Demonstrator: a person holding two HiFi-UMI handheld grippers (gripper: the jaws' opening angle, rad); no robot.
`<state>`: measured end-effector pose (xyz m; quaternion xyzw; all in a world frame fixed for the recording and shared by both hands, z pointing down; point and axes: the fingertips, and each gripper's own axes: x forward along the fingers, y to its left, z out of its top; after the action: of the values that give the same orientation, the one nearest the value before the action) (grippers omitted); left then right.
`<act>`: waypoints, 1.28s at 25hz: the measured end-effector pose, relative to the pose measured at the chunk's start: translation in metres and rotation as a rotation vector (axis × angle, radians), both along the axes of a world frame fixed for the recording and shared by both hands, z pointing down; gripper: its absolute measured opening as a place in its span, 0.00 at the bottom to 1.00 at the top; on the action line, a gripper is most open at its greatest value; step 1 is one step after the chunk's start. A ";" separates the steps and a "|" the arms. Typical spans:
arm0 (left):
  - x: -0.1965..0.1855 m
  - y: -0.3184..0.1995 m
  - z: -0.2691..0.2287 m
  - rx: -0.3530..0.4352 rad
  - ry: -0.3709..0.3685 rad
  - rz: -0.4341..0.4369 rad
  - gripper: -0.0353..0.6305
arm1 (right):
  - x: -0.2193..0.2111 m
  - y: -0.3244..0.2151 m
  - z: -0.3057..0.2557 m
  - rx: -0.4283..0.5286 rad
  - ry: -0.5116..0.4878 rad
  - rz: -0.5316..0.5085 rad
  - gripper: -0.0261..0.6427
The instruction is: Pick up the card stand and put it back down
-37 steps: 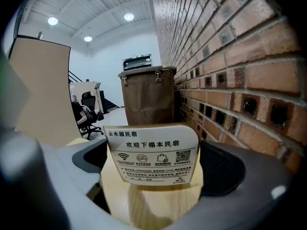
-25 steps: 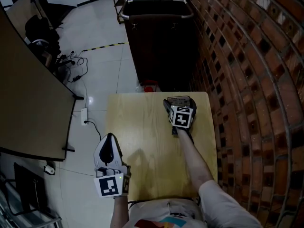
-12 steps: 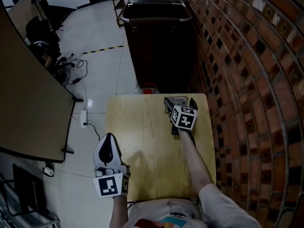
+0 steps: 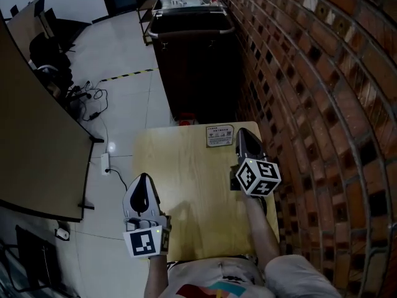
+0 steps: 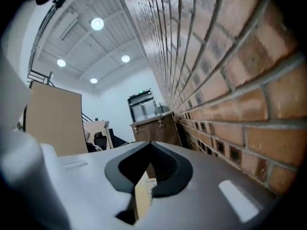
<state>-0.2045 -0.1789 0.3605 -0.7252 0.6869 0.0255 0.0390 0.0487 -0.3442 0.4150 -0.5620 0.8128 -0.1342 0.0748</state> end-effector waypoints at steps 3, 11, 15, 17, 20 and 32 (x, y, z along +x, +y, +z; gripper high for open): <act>0.007 0.006 -0.002 0.011 -0.004 0.015 0.05 | 0.005 0.052 -0.044 0.117 -0.052 -0.024 0.05; 0.015 0.022 -0.013 0.048 -0.012 0.034 0.05 | 0.000 0.138 -0.064 0.202 0.061 -0.053 0.05; 0.027 0.025 -0.014 0.054 -0.010 0.055 0.05 | -0.006 0.153 -0.047 0.155 0.082 -0.078 0.05; 0.032 0.026 -0.015 0.057 -0.010 0.066 0.05 | -0.012 0.156 -0.045 0.153 0.116 -0.097 0.05; 0.038 0.026 -0.018 0.066 -0.014 0.080 0.05 | -0.018 0.157 -0.050 0.165 0.140 -0.112 0.05; 0.048 0.029 -0.016 0.056 -0.013 0.105 0.05 | -0.001 0.156 -0.045 0.135 0.117 -0.069 0.05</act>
<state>-0.1563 -0.1495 0.3440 -0.7590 0.6468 0.0418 0.0622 0.0482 -0.1880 0.3698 -0.5342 0.8418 -0.0486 0.0605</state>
